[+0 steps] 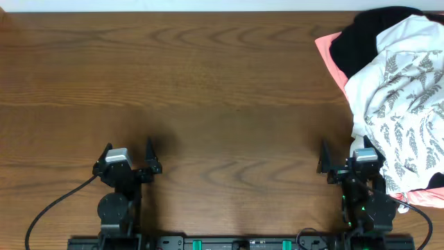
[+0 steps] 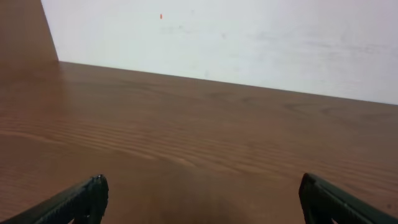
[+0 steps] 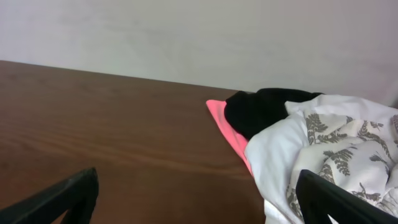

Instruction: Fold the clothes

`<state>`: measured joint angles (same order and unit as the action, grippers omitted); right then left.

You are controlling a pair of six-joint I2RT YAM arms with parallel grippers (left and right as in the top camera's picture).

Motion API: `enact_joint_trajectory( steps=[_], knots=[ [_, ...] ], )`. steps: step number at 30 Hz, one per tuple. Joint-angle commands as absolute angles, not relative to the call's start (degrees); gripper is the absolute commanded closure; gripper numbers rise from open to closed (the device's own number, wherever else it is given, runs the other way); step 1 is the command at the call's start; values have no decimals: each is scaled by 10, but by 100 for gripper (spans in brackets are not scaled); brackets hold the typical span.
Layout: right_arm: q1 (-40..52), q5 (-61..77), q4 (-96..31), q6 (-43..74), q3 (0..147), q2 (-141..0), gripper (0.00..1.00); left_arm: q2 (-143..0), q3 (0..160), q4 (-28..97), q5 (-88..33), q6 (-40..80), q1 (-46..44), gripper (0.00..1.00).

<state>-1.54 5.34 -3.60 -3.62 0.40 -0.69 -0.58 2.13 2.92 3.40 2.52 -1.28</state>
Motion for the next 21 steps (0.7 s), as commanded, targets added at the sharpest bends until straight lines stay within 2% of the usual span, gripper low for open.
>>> enact_joint_trajectory(
  steps=[1,15,21],
  knots=[
    [-11,49,-38,-44,3,-3,1,-2,2,37,37,16,-10,2],
    [-11,50,-39,-39,3,-3,1,-2,2,37,36,16,-10,2],
    [-11,67,-36,43,3,-9,1,-2,3,22,31,18,-10,2]
  ],
)
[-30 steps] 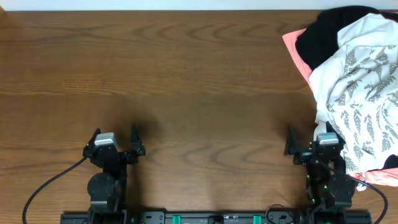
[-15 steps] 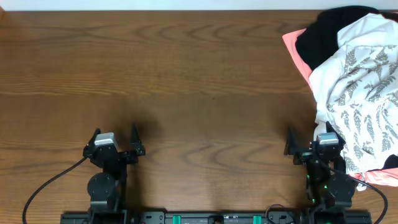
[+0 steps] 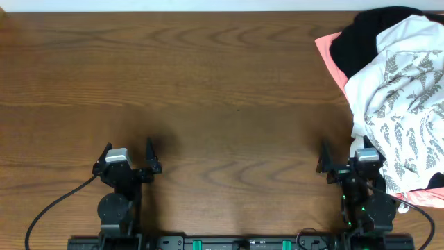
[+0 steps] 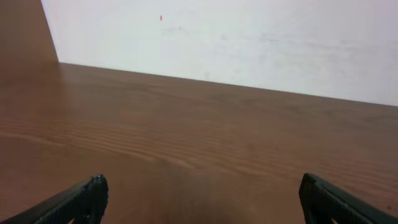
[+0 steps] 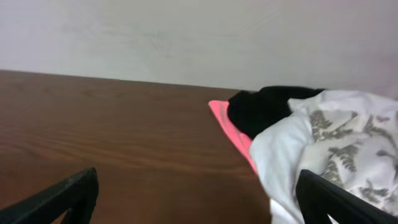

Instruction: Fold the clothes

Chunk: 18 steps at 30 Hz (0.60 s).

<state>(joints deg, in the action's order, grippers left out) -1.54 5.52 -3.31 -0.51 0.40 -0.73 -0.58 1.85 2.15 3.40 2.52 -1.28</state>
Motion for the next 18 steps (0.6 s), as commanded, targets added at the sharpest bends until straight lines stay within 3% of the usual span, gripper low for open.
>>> enact_joint_trajectory(
  steps=[1,9,18],
  knots=[
    [-11,71,-37,56,4,-9,1,-2,3,22,17,28,-10,2],
    [-11,-10,-149,68,102,-41,1,-7,61,111,-13,65,-10,2],
    [-11,-32,-295,66,282,-227,1,-138,221,221,-15,65,-10,2]
  ],
)
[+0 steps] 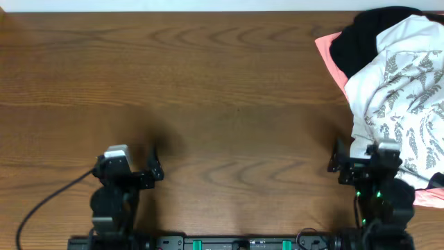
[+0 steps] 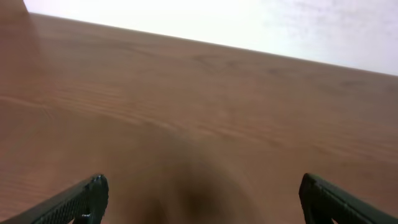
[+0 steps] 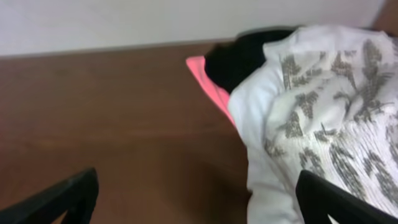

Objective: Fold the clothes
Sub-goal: 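Reach the right gripper into the clothes pile and grasp the fern-print fabric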

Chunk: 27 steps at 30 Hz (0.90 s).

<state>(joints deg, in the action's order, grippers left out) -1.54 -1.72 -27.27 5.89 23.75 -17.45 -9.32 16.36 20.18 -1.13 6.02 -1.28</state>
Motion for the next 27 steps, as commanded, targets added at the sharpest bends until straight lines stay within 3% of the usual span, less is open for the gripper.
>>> enact_joint_trajectory(
  steps=[1,11,15,20,27],
  knots=[
    [-11,-32,-312,65,301,-253,1,-158,240,235,-15,65,-10,2],
    [-16,-26,-537,35,512,-515,1,-381,465,425,-37,65,-10,2],
    [-23,-116,-576,76,556,-564,1,-411,480,433,-37,65,-10,2],
    [-98,-139,-579,129,555,-604,1,-413,480,433,-37,65,-10,2],
    [-224,-116,-558,77,553,-707,1,-413,480,432,-37,65,-10,2]
  ],
)
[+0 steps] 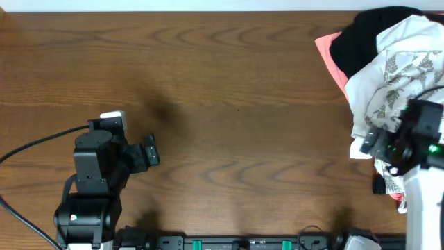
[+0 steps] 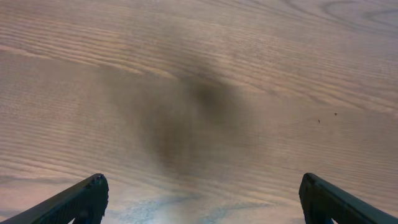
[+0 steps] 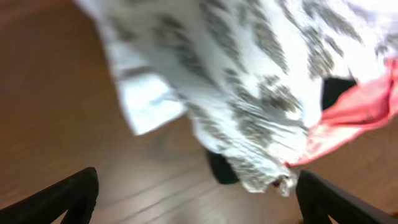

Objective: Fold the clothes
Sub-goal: 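Reach the right gripper into the clothes pile and grasp the fern-print fabric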

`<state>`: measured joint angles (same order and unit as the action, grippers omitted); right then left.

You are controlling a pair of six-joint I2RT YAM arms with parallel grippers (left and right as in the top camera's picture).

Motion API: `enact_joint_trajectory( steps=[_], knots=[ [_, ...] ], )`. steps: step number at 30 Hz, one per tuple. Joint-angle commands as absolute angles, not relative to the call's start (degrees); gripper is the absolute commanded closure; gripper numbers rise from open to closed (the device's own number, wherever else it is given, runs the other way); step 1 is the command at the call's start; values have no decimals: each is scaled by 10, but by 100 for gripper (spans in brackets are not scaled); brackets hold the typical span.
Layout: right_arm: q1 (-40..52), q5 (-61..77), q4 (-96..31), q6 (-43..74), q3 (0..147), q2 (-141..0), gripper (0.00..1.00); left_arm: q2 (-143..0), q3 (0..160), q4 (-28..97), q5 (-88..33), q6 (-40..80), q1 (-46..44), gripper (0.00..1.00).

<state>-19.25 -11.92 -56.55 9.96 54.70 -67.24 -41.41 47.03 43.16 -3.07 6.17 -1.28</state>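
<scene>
A heap of clothes lies at the table's right edge: a white leaf-print garment [image 1: 395,76] on top, a black one [image 1: 357,38] behind it and a pink one [image 1: 326,52] underneath. My right arm [image 1: 420,135] hangs over the heap's near end. Its gripper [image 3: 199,199] is open, looking down on the white garment's hem [image 3: 249,93], a pink edge [image 3: 354,112] and a black scrap [image 3: 224,168], touching none of them. My left gripper [image 2: 200,199] is open above bare wood, far from the clothes.
The brown wooden table [image 1: 229,83] stretches from the left arm [image 1: 100,163] to the heap. A black cable [image 1: 35,149] runs from the left arm off the left edge. The arm bases' rail [image 1: 229,243] lines the front edge.
Both arms have risen from the front edge and now look steeply down. The right one has moved right, over the heap's near end. The left one has moved forward and left. Both grippers stay open.
Both arms first rested at the front edge, grippers open, looking level across the table. At the third moment they had lifted and tilted slightly, the right one turned toward the heap. Now the right hangs over the clothes and the left over bare wood.
</scene>
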Motion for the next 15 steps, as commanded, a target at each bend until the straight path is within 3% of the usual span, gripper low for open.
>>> enact_joint_trajectory(
  steps=[1,15],
  knots=[
    [-233,-116,-552,67,553,-724,1,-414,480,432,-37,65,-10,2],
    [-247,-125,-500,51,553,-901,7,-415,480,430,-37,65,-10,2]
  ],
)
